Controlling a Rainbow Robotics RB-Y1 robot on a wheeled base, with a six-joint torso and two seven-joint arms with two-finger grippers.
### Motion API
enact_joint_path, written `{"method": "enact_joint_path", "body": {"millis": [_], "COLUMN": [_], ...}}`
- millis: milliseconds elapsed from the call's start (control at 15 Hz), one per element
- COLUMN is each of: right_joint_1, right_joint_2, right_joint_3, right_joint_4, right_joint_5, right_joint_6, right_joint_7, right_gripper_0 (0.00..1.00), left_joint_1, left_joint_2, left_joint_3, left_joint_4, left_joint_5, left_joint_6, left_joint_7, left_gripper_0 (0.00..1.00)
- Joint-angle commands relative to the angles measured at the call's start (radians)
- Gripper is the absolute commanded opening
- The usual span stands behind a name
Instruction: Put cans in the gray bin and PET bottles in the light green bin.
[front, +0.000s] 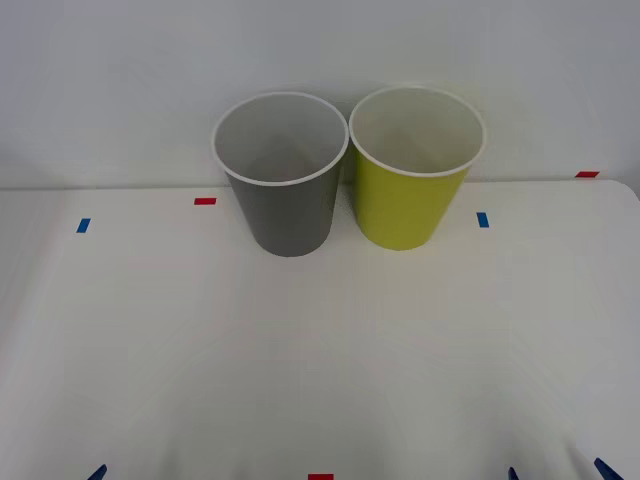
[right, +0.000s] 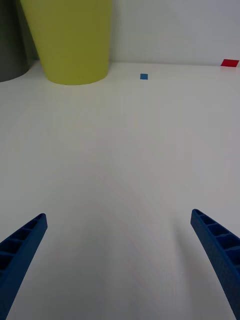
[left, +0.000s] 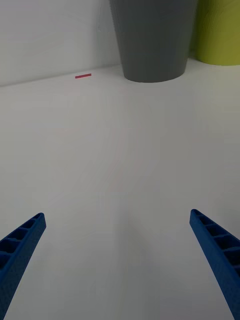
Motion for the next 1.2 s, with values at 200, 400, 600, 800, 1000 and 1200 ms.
{"method": "enact_joint_path", "body": {"millis": [200, 400, 600, 800, 1000, 1200], "right_joint_1": [0.000, 0.000, 0.000, 0.000, 0.000, 0.000], "right_joint_2": [0.000, 0.000, 0.000, 0.000, 0.000, 0.000], "right_joint_3": [0.000, 0.000, 0.000, 0.000, 0.000, 0.000], "right_joint_4": [0.000, 0.000, 0.000, 0.000, 0.000, 0.000], "right_joint_5": [0.000, 0.000, 0.000, 0.000, 0.000, 0.000], "right_joint_6": [0.000, 0.000, 0.000, 0.000, 0.000, 0.000], "right_joint_7": [0.000, 0.000, 0.000, 0.000, 0.000, 0.000], "right_gripper_0": [1.00, 1.00, 1.00, 1.00, 1.00, 1.00], "left_joint_1": [0.000, 0.000, 0.000, 0.000, 0.000, 0.000], "left_joint_2": [0.000, 0.000, 0.000, 0.000, 0.000, 0.000], "left_joint_3": [0.000, 0.000, 0.000, 0.000, 0.000, 0.000], "left_joint_4": [0.000, 0.000, 0.000, 0.000, 0.000, 0.000], "left_joint_5": [0.000, 0.000, 0.000, 0.000, 0.000, 0.000], "left_joint_6": [0.000, 0.000, 0.000, 0.000, 0.000, 0.000], "left_joint_7": [0.000, 0.000, 0.000, 0.000, 0.000, 0.000], "left_gripper_0": [1.00, 1.00, 1.00, 1.00, 1.00, 1.00]}}
